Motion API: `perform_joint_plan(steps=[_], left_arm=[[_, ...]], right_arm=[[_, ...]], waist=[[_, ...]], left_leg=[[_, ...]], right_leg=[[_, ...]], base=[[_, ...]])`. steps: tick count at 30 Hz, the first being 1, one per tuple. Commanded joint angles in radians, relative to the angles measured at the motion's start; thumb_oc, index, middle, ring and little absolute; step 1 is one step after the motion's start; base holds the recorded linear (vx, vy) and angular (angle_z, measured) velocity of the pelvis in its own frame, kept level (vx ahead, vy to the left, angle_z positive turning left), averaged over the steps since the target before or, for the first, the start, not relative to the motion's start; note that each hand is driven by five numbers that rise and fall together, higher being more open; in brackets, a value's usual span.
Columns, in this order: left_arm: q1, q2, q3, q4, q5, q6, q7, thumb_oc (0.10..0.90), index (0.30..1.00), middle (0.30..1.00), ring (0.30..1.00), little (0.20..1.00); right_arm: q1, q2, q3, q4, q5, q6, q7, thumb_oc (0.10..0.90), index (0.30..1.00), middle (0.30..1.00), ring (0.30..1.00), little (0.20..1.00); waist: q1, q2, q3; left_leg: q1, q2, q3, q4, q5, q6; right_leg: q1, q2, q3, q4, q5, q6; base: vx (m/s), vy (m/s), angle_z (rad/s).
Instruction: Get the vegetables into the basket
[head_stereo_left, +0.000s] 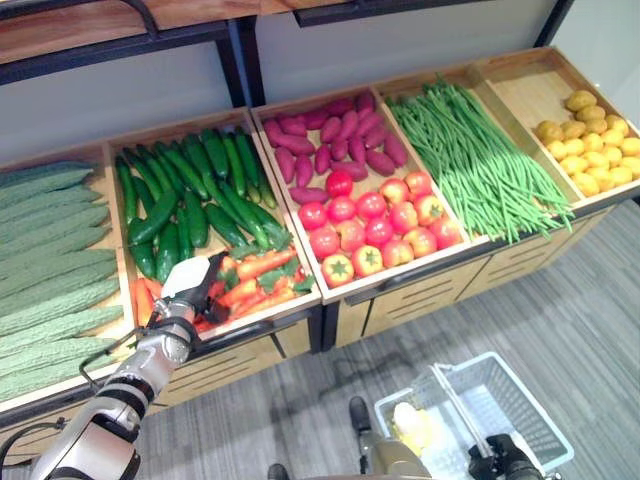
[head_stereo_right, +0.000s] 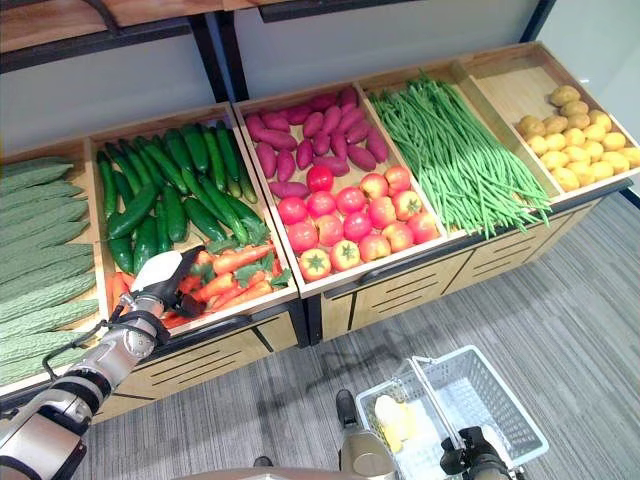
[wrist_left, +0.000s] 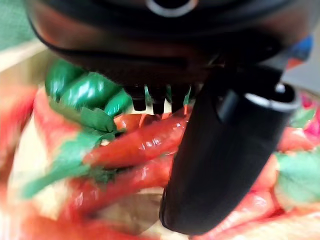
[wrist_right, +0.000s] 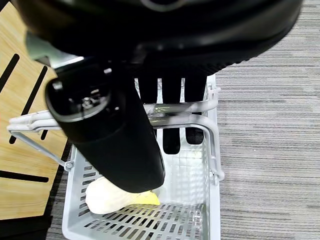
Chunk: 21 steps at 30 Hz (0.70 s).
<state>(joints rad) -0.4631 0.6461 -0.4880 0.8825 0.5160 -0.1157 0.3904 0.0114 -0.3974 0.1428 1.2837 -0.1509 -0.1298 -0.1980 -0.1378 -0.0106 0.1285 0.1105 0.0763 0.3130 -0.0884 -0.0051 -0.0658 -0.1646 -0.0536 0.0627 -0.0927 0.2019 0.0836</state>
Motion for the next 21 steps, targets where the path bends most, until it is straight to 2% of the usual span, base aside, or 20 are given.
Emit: perform_joint_plan(steps=[1, 11, 16, 17, 18, 21], left_arm=[[-0.098, 0.047, 0.047, 0.086, 0.057, 0.054, 0.061, 0.4, 0.3, 0.3, 0.3, 0.3], [-0.107, 0.064, 0.087, 0.1, 0.028, 0.069, 0.104, 0.4, 0.3, 0.3, 0.3, 0.3], [-0.082, 0.085, 0.171, -0.02, -0.031, 0.052, 0.164, 0.4, 0.3, 0.3, 0.3, 0.3], [-0.073, 0.088, 0.2, -0.061, -0.049, 0.044, 0.187, 0.4, 0.3, 0.3, 0.3, 0.3], [-0.047, 0.083, 0.252, -0.173, -0.086, 0.026, 0.217, 0.4, 0.3, 0.3, 0.3, 0.3], [-0.004, 0.061, 0.324, -0.277, -0.141, -0.001, 0.236, 0.4, 0.3, 0.3, 0.3, 0.3]], right_arm=[[-0.014, -0.061, 0.04, 0.017, -0.008, -0.027, -0.062, 0.4, 0.3, 0.3, 0.3, 0.3], [-0.003, -0.053, 0.051, 0.02, -0.008, -0.023, -0.061, 0.4, 0.3, 0.3, 0.3, 0.3], [0.005, -0.042, 0.047, 0.02, -0.006, -0.022, -0.059, 0.4, 0.3, 0.3, 0.3, 0.3], [0.009, -0.038, 0.044, 0.016, -0.004, -0.023, -0.059, 0.4, 0.3, 0.3, 0.3, 0.3], [0.012, -0.032, 0.038, 0.018, -0.003, -0.02, -0.06, 0.4, 0.3, 0.3, 0.3, 0.3], [0.013, -0.029, 0.036, 0.02, -0.006, -0.016, -0.062, 0.4, 0.3, 0.3, 0.3, 0.3]], waist=[[-0.02, -0.05, -0.019], [-0.017, -0.05, -0.025], [-0.009, -0.052, -0.031], [-0.005, -0.054, -0.032], [0.002, -0.056, -0.034], [0.004, -0.059, -0.036]], left_leg=[[-0.013, 0.026, -0.022, 0.001, 0.016, -0.029], [0.001, 0.024, -0.021, 0.001, 0.013, -0.029], [0.007, 0.022, -0.03, 0.001, 0.012, -0.029], [0.008, 0.023, -0.032, 0.001, 0.011, -0.029], [0.009, 0.022, -0.037, 0.001, 0.01, -0.028], [0.008, 0.021, -0.044, 0.001, 0.009, -0.028]], right_leg=[[0.027, -0.112, 0.024, 0.012, -0.013, 0.127], [0.041, -0.114, 0.025, 0.01, -0.017, 0.127], [0.054, -0.118, 0.01, 0.01, -0.021, 0.128], [0.057, -0.119, 0.009, 0.01, -0.022, 0.127], [0.062, -0.121, 0.002, 0.01, -0.024, 0.127], [0.068, -0.125, -0.006, 0.009, -0.026, 0.127]], base=[[0.0, 0.008, -0.05], [0.01, 0.003, -0.04], [0.0, 0.0, 0.0], [0.0, -0.01, 0.05], [0.0, -0.01, 0.05], [-0.01, -0.008, 0.06]])
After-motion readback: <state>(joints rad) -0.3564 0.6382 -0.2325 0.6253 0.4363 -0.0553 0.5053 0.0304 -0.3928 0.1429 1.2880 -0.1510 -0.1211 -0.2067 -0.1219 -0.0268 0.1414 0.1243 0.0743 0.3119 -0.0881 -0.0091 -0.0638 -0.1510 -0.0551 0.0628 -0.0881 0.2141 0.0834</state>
